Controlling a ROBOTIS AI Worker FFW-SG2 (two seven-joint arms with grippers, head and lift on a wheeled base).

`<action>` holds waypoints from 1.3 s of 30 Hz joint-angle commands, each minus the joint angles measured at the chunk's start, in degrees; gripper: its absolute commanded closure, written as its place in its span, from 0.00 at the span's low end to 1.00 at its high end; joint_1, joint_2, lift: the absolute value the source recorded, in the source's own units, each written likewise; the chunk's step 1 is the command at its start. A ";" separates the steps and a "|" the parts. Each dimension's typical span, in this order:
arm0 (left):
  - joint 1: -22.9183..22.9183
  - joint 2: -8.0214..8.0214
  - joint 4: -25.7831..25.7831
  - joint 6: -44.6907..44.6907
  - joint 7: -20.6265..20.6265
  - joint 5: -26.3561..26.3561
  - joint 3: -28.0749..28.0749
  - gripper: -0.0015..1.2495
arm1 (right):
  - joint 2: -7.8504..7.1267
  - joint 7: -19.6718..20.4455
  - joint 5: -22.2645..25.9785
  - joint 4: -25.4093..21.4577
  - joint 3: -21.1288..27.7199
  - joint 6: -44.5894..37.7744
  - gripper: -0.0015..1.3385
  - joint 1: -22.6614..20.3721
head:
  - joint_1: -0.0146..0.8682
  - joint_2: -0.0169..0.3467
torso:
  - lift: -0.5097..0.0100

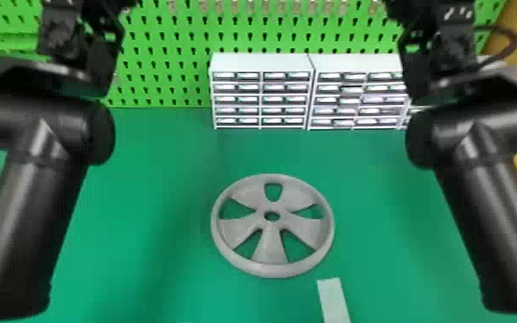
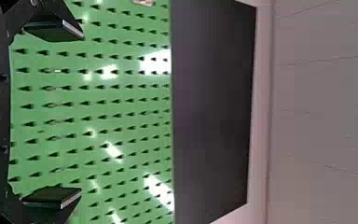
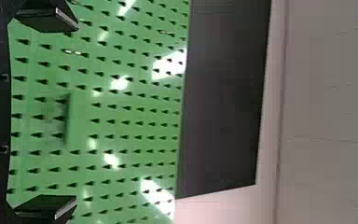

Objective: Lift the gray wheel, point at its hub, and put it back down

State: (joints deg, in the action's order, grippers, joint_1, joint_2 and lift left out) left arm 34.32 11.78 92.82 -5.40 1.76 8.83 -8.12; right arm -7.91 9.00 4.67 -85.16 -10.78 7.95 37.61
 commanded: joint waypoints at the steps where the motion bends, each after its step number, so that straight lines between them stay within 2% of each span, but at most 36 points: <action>1: 3.73 -0.18 -0.36 -1.28 0.53 0.48 -0.85 0.09 | 0.00 0.05 -0.45 0.09 -0.30 0.57 0.01 3.53 | 0.80 0.18 | 0.81; 5: 7.25 -0.36 -0.72 -2.25 0.71 0.48 -1.29 0.09 | -0.36 0.05 -2.56 0.44 -1.35 0.75 0.01 7.13 | 0.80 0.18 | 0.81; 15: 13.93 -0.53 -1.24 -3.39 1.23 1.89 -1.81 0.09 | -0.97 0.14 -3.79 0.35 -2.58 0.66 0.01 14.16 | 0.80 0.18 | 0.81; 23: 18.67 -0.62 -1.24 -4.62 1.50 2.24 -2.43 0.09 | -2.03 0.23 -3.70 -2.11 -2.23 -0.57 0.01 18.29 | 0.80 0.18 | 0.81; 39: 24.74 1.49 -1.07 -4.62 1.50 1.71 -3.92 0.09 | -4.66 0.32 -4.93 -8.62 -0.74 -3.65 0.01 24.09 | 0.80 0.18 | 0.81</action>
State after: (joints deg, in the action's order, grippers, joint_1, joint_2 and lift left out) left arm 57.82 12.90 91.58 -10.02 3.25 10.86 -12.00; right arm -12.04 9.31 0.12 -92.50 -12.24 4.69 60.94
